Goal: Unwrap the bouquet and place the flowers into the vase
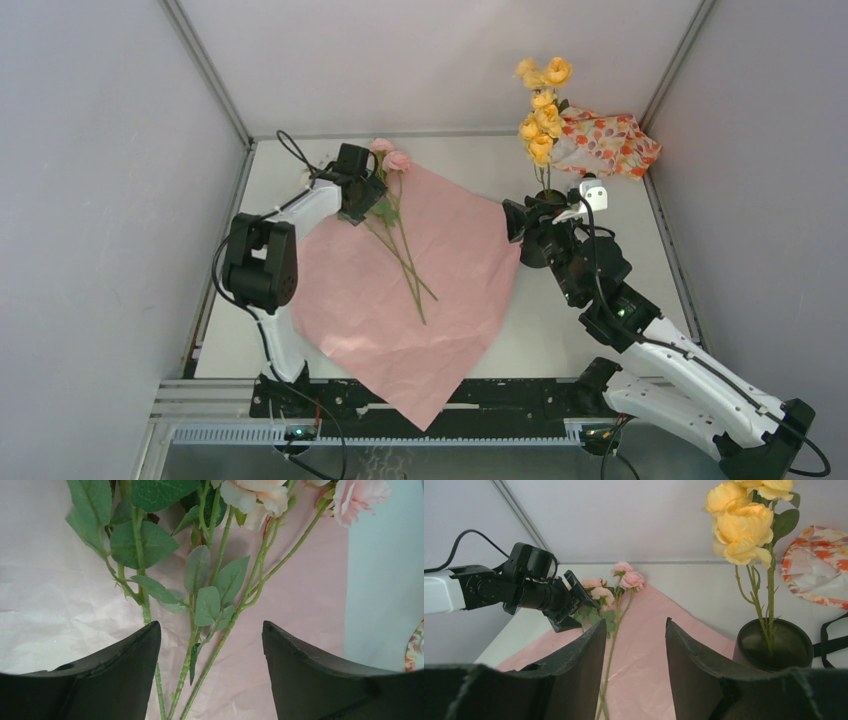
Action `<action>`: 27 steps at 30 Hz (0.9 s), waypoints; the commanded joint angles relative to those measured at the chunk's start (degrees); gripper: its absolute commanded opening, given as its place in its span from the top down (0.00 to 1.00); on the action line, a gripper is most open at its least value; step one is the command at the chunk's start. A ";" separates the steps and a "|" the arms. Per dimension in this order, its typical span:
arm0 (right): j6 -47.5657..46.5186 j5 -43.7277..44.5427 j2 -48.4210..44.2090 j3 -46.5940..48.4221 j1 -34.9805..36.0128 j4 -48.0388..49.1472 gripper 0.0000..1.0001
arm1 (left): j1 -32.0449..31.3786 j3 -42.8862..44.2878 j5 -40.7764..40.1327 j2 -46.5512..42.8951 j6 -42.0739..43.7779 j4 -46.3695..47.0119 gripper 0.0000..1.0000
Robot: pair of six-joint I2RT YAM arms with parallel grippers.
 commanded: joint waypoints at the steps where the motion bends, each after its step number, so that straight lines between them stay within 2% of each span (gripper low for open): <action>1: 1.57 -1.18 -0.47 -0.63 0.43 1.06 0.45 | -0.15 3.84 -3.36 0.44 0.40 0.24 0.21; 17: 2.88 -2.77 0.30 -0.93 0.42 0.13 0.50 | 0.39 7.30 -3.89 6.89 -1.47 0.54 0.26; 22: 4.16 -3.06 0.26 -1.95 0.43 0.30 0.51 | 0.45 8.50 -3.82 8.26 -0.78 0.63 0.33; 27: 4.79 -3.14 0.42 -2.31 0.43 0.11 0.51 | 0.71 10.27 -2.84 10.68 -0.63 0.57 0.35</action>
